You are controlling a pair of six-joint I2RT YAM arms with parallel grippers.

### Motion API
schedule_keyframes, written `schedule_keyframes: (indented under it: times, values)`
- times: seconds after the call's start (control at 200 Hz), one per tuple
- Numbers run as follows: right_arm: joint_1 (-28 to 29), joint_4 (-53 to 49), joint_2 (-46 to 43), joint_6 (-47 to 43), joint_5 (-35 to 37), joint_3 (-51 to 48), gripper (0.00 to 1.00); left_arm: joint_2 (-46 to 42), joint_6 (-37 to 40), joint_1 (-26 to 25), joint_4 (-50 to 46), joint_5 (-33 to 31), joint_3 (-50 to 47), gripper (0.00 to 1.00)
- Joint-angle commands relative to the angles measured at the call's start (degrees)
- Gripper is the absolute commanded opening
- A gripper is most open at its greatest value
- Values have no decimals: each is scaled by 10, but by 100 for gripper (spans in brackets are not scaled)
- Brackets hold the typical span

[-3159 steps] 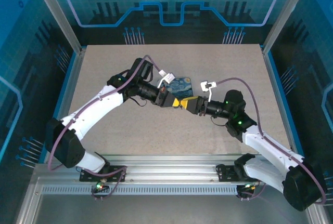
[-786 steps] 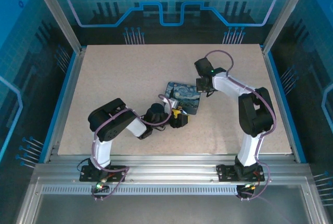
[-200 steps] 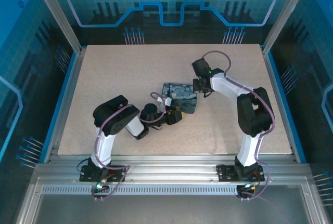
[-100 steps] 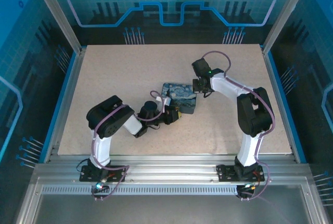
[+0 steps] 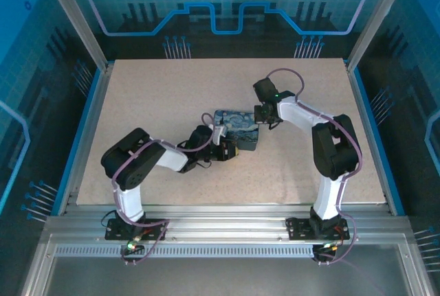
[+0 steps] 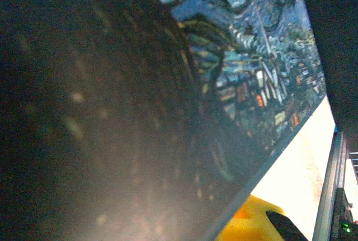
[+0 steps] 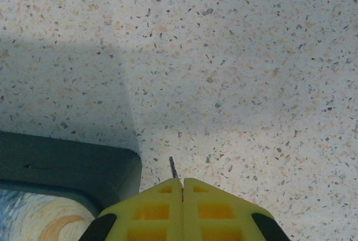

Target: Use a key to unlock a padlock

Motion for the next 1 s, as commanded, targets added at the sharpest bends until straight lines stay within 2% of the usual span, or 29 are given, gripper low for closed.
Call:
schedule_keyframes:
  times: [0.0,0.115,0.41,0.995]
  values:
    - [-5,-1,-10,-2,-12,-6,0,-33,6,2,-144,-1,37,0]
    - [-14,8,-34,-1,-14,-28,0,-43,-5,4,-198,-3,62,0]
    - [-28,30,-125,6,-23,-107,0,-56,-41,4,-236,0,112,0]
    - [-25,94,-339,49,-103,-276,0,-28,-93,9,-241,-12,167,0]
